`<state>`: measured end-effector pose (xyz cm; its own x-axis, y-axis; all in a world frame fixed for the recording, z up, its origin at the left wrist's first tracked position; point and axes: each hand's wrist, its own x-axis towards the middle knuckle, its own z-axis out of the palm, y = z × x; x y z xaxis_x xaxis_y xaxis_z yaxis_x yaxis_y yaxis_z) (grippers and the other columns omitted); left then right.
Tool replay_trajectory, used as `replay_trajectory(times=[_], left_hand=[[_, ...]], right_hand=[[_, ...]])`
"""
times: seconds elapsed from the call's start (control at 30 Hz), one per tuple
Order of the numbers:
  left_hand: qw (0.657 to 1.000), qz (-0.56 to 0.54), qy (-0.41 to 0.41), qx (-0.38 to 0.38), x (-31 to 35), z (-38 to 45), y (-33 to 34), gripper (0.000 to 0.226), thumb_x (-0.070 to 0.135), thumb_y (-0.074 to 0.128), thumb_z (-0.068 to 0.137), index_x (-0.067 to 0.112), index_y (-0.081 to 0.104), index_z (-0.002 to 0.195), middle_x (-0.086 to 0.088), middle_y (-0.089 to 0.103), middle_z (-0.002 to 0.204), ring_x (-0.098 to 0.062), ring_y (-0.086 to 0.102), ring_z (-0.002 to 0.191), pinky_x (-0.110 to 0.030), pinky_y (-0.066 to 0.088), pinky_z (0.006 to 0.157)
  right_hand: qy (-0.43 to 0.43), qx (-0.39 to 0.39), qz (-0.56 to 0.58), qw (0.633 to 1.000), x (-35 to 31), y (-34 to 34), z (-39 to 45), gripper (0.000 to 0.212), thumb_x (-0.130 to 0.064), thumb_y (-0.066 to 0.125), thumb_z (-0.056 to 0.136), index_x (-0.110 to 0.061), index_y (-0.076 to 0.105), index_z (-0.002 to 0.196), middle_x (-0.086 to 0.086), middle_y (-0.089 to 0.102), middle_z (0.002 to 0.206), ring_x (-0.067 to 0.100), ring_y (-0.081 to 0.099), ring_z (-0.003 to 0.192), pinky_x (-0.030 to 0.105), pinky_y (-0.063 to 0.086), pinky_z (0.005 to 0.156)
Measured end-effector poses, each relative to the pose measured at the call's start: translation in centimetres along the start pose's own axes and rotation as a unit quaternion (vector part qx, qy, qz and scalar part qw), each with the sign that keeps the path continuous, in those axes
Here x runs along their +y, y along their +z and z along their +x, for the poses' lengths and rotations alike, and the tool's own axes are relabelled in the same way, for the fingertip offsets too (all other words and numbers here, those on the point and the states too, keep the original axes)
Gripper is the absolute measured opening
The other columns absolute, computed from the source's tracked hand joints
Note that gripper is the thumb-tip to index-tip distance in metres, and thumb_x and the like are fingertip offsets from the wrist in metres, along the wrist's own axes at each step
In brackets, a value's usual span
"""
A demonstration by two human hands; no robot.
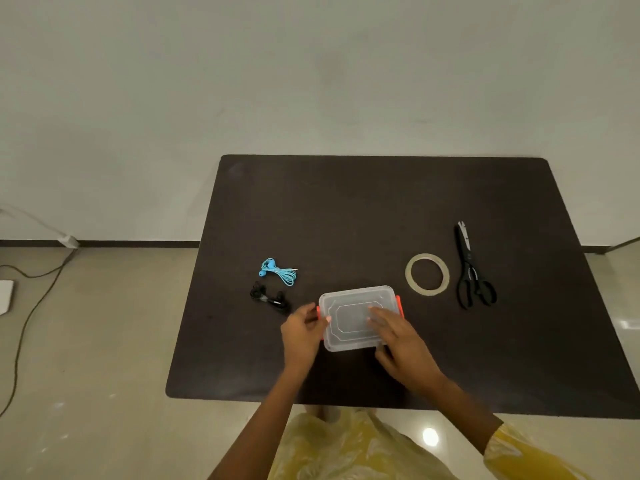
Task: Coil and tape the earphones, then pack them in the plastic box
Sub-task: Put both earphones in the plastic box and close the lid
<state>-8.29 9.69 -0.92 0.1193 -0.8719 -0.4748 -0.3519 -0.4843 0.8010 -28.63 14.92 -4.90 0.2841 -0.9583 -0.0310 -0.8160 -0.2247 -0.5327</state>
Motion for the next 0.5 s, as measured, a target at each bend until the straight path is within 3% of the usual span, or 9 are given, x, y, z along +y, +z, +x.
replay_trajectory(times=[0.1,0.2,0.3,0.4,0.5], left_hand=[[0.998,0.028,-0.019,0.047,-0.6,-0.2,0.2,0.032,0.008,0.075,0.077,0.000,0.067,0.107,-0.014,0.071,0.100,-0.016,0.064,0.084,-0.029,0.054,0.083],[0.998,0.006,-0.040,0.050,-1.1,-0.4,0.1,0.024,0.008,0.073,0.080,0.001,0.068,0.102,-0.016,0.071,0.096,-0.023,0.068,0.083,-0.041,0.058,0.080],[0.997,-0.021,-0.036,0.060,-1.2,-0.2,-0.2,0.018,0.005,0.071,0.081,0.001,0.071,0.099,-0.017,0.072,0.093,-0.026,0.070,0.079,-0.045,0.058,0.077],[0.998,-0.019,-0.034,0.056,-1.2,0.4,-0.5,0.018,0.004,0.071,0.081,-0.001,0.072,0.098,-0.017,0.073,0.090,-0.029,0.070,0.079,-0.046,0.058,0.079],[0.998,-0.018,-0.029,0.059,-1.3,0.7,-0.5,0.017,0.003,0.070,0.082,-0.001,0.072,0.098,-0.017,0.073,0.090,-0.030,0.069,0.080,-0.047,0.057,0.081]], right_hand=[[0.198,0.154,0.099,0.963,-0.3,-0.4,0.0,0.042,-0.012,0.061,0.089,-0.008,0.052,0.130,0.009,0.050,0.133,0.021,0.050,0.120,0.029,0.043,0.100],[0.296,0.190,0.182,0.918,0.0,-0.7,0.5,0.030,-0.016,0.063,0.089,-0.004,0.062,0.117,0.009,0.063,0.114,0.020,0.062,0.101,0.027,0.052,0.086],[0.336,0.208,0.220,0.892,0.0,-0.6,0.4,0.016,-0.018,0.068,0.085,-0.006,0.070,0.095,0.003,0.070,0.084,0.019,0.068,0.080,0.015,0.049,0.068],[0.388,0.207,0.266,0.858,0.1,-0.1,0.2,0.012,-0.015,0.070,0.084,-0.005,0.072,0.091,0.005,0.071,0.080,0.020,0.069,0.075,0.031,0.058,0.069],[0.393,0.203,0.272,0.855,0.3,0.1,0.3,0.012,-0.010,0.067,0.086,-0.002,0.072,0.092,0.010,0.071,0.082,0.022,0.069,0.074,0.039,0.059,0.074]])
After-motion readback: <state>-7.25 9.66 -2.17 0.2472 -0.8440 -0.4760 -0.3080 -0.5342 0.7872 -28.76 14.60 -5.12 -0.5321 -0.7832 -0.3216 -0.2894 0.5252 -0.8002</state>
